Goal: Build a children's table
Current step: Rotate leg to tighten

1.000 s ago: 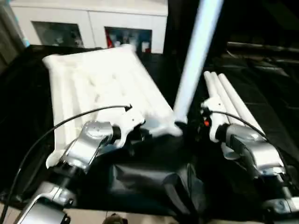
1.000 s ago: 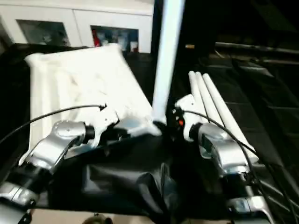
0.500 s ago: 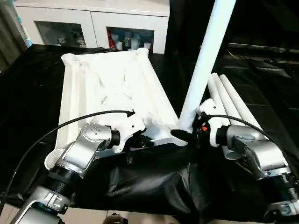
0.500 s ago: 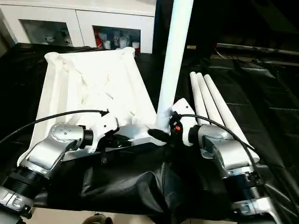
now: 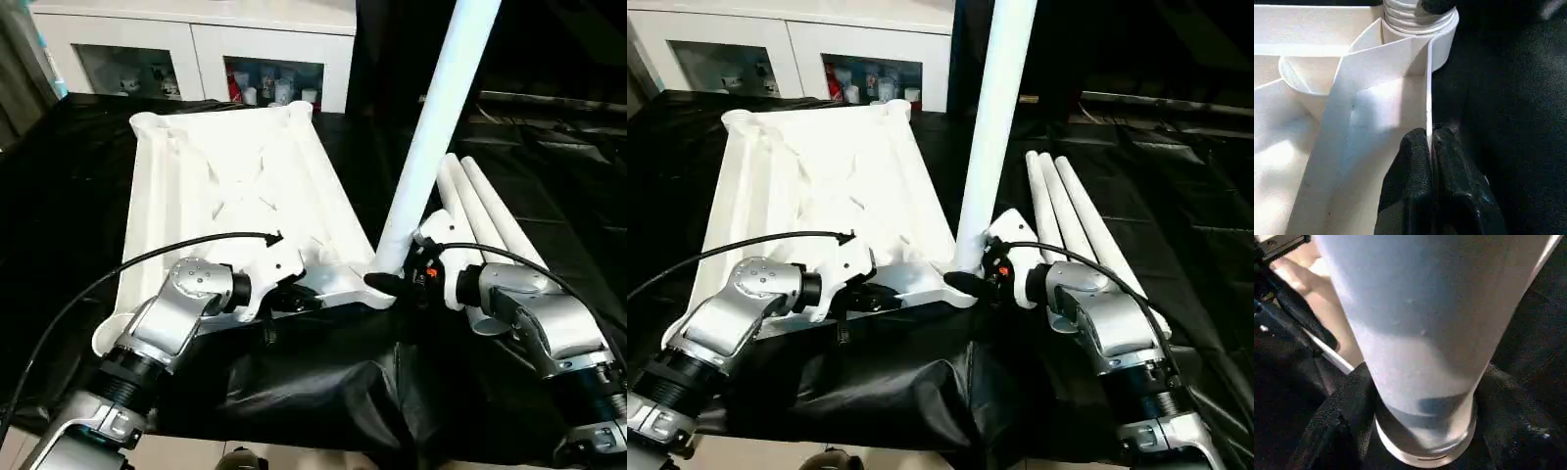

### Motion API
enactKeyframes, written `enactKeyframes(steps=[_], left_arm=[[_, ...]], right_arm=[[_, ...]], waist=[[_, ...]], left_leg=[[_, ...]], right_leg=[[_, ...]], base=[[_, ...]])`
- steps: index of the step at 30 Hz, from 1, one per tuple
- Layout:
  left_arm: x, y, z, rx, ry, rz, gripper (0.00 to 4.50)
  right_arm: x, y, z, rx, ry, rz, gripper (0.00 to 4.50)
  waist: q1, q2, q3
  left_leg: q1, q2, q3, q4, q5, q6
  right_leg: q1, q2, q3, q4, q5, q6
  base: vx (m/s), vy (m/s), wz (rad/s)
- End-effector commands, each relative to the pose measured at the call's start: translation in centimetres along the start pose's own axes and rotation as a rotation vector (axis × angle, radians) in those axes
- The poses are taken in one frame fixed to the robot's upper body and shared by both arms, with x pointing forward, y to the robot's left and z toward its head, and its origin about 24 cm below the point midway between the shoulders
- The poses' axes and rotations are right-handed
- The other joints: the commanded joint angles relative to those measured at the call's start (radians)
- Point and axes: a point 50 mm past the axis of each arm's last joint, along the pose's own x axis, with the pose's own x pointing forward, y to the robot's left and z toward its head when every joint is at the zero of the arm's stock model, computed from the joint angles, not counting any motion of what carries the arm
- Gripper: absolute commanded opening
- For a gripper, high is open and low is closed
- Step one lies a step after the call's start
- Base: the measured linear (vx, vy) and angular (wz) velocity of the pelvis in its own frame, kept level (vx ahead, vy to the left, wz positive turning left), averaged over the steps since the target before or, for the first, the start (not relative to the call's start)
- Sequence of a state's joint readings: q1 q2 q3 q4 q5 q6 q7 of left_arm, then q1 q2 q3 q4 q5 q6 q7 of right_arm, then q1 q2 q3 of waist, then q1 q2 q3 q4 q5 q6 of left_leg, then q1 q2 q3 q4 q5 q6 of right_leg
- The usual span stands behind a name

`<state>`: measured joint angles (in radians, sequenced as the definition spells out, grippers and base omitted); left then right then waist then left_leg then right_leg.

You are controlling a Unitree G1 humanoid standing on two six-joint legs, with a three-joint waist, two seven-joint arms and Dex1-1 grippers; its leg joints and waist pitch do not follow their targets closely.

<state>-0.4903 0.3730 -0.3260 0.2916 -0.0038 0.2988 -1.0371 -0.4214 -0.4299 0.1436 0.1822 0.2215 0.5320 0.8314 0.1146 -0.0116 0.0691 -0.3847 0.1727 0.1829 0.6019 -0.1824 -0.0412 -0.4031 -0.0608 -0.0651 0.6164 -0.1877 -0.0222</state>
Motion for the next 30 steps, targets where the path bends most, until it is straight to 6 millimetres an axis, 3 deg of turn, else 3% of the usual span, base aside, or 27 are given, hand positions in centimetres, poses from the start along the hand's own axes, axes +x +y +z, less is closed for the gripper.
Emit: enactKeyframes(steps=[1,3,5,6,7,8,10,15,16,17,18,22,30], left_arm=[[0.3,1.0,2.6,0.030,-0.098,0.081,0.00],[1.6,2.6,2.8,-0.052,-0.076,0.259,0.00],[1.9,2.9,2.8,-0.071,-0.066,0.292,0.00],[2.8,3.3,3.2,-0.121,-0.062,0.368,0.00],[2.8,3.3,3.2,-0.121,-0.062,0.368,0.00],[3.1,3.5,3.4,-0.140,-0.064,0.399,0.00],[4.0,3.7,4.1,-0.164,-0.075,0.450,0.00],[5.4,3.3,5.3,-0.134,-0.097,0.444,0.00],[5.4,3.2,5.3,-0.130,-0.096,0.440,0.00],[5.4,3.2,5.3,-0.130,-0.096,0.440,0.00],[5.4,3.2,5.3,-0.129,-0.095,0.438,0.00],[5.2,2.9,5.2,-0.096,-0.125,0.391,0.00],[3.8,2.7,4.7,-0.067,-0.143,0.311,0.00]], right_arm=[[0.8,0.1,-1.3,0.063,0.013,-0.041,2.61],[2.7,-0.5,-2.0,0.188,-0.018,-0.250,2.61],[3.1,-0.6,-2.1,0.215,-0.020,-0.297,2.61],[4.3,-0.6,-2.3,0.272,-0.032,-0.398,2.61],[4.3,-0.6,-2.3,0.272,-0.032,-0.398,2.61],[4.8,-0.5,-2.2,0.295,-0.038,-0.424,2.60],[6.3,0.0,-1.9,0.365,-0.068,-0.471,2.60],[9.1,1.7,-0.1,0.394,-0.134,-0.448,2.60],[9.2,1.8,0.0,0.386,-0.137,-0.448,2.60],[9.2,1.8,0.1,0.385,-0.137,-0.448,3.15],[9.3,1.8,0.1,0.380,-0.138,-0.451,3.29],[9.1,1.4,0.7,0.325,-0.164,-0.437,3.65],[5.6,-0.3,1.2,0.096,-0.107,-0.328,4.24]], waist=[[0.000,-0.001,-0.081],[-0.003,-0.002,-0.079],[-0.005,-0.004,-0.079],[-0.005,-0.003,-0.079],[-0.006,-0.001,-0.076],[-0.005,-0.002,-0.077],[-0.006,0.002,-0.077],[-0.008,0.001,-0.081],[-0.008,-0.001,-0.083],[-0.007,0.001,-0.083],[-0.008,0.001,-0.082],[-0.020,-0.002,-0.081],[-0.019,-0.001,-0.082]], left_leg=[[0.022,0.064,-0.023,-0.065,-0.098,0.041],[0.024,0.061,-0.022,-0.065,-0.122,0.021],[0.026,0.059,-0.022,-0.067,-0.127,0.004],[0.027,0.057,-0.024,-0.068,-0.143,-0.008],[0.031,0.058,-0.023,-0.069,-0.166,-0.018],[0.028,0.056,-0.025,-0.070,-0.173,-0.019],[0.027,0.057,-0.025,-0.070,-0.177,-0.020],[0.024,0.056,-0.026,-0.072,-0.157,-0.011],[0.023,0.057,-0.026,-0.072,-0.146,-0.004],[0.023,0.057,-0.026,-0.072,-0.141,-0.001],[0.023,0.057,-0.025,-0.072,-0.140,0.004],[0.021,0.057,-0.027,-0.074,-0.164,0.006],[0.016,0.057,-0.023,-0.067,-0.094,0.052]], right_leg=[[0.056,-0.096,0.054,-0.058,-0.067,-0.238],[0.053,-0.098,0.055,-0.066,-0.124,-0.236],[0.051,-0.097,0.055,-0.070,-0.158,-0.226],[0.052,-0.098,0.053,-0.073,-0.197,-0.212],[0.045,-0.099,0.055,-0.079,-0.230,-0.204],[0.052,-0.100,0.054,-0.082,-0.255,-0.187],[0.047,-0.102,0.056,-0.085,-0.262,-0.178],[0.051,-0.097,0.054,-0.078,-0.194,-0.175],[0.053,-0.097,0.054,-0.075,-0.172,-0.176],[0.053,-0.097,0.053,-0.073,-0.164,-0.179],[0.052,-0.096,0.053,-0.073,-0.157,-0.181],[0.055,-0.100,0.052,-0.078,-0.198,-0.177],[0.058,-0.094,0.052,-0.065,-0.074,-0.209]], base=[[0.000,0.000,0.00],[0.000,0.000,0.00],[0.000,0.000,0.00],[0.000,0.000,0.00],[0.000,0.000,0.00],[0.000,0.000,0.00],[0.000,0.000,0.00],[0.000,0.000,0.00],[0.000,0.000,0.00],[0.000,0.000,0.00],[0.000,0.000,0.00],[0.000,0.000,0.00],[0.000,0.000,0.00]])
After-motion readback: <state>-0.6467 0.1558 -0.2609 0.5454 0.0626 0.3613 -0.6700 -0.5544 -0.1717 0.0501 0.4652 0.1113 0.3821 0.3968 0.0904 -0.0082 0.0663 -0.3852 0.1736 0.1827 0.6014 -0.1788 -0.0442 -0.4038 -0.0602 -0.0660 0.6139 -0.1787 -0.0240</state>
